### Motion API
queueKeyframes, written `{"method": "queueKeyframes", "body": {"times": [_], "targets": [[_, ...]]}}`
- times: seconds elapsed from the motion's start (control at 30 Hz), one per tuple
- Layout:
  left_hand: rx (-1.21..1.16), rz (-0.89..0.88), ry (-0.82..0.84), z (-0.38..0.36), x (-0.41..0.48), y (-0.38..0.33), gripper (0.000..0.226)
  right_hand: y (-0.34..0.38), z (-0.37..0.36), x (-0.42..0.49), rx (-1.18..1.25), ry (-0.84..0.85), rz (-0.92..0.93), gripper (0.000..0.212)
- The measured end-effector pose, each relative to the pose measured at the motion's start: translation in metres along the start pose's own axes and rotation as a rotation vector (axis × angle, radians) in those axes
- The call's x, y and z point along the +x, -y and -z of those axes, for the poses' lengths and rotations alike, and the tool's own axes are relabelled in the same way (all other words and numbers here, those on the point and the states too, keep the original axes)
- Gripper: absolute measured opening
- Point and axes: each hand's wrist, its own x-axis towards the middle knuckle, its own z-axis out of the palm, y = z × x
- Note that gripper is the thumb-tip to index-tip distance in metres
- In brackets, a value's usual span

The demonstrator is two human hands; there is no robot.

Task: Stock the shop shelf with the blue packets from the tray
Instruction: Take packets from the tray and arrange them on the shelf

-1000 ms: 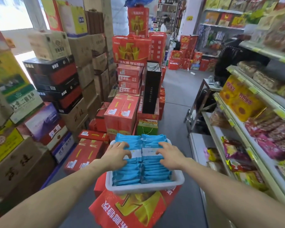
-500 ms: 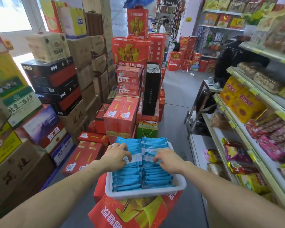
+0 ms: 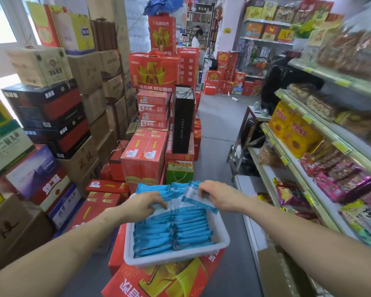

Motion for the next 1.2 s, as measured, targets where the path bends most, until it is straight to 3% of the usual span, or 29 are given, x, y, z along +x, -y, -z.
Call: {"method": "queueKeyframes", "body": {"times": [0.13, 0.33, 0.57, 0.7, 1.07, 1.2], "targets": [[-0.141, -0.065, -0.001, 0.043, 0.026, -0.034, 0.047, -0.02, 0.044, -0.029, -0.014, -0.016, -0.001, 0.032], [-0.182, -0.219, -0.011, 0.102, 0.098, -0.122, 0.043, -0.059, 0.142, -0.117, -0.029, -0.106, -0.077, 0.025], [-0.094, -0.443, -0.012, 0.147, 0.195, -0.284, 0.048, -0.139, 0.239, -0.269, -0.101, -0.261, -0.33, 0.024], [-0.208, -0.547, 0.019, 0.159, 0.239, -0.379, 0.048, -0.183, 0.281, -0.37, -0.144, -0.391, -0.493, 0.029], [-0.219, -0.78, 0.133, 0.145, 0.313, -0.606, 0.037, -0.292, 0.323, -0.613, -0.145, -0.716, -0.813, 0.03], [-0.203, -0.841, 0.142, 0.137, 0.325, -0.672, 0.037, -0.336, 0.314, -0.662, -0.174, -0.733, -0.895, 0.031]]}}
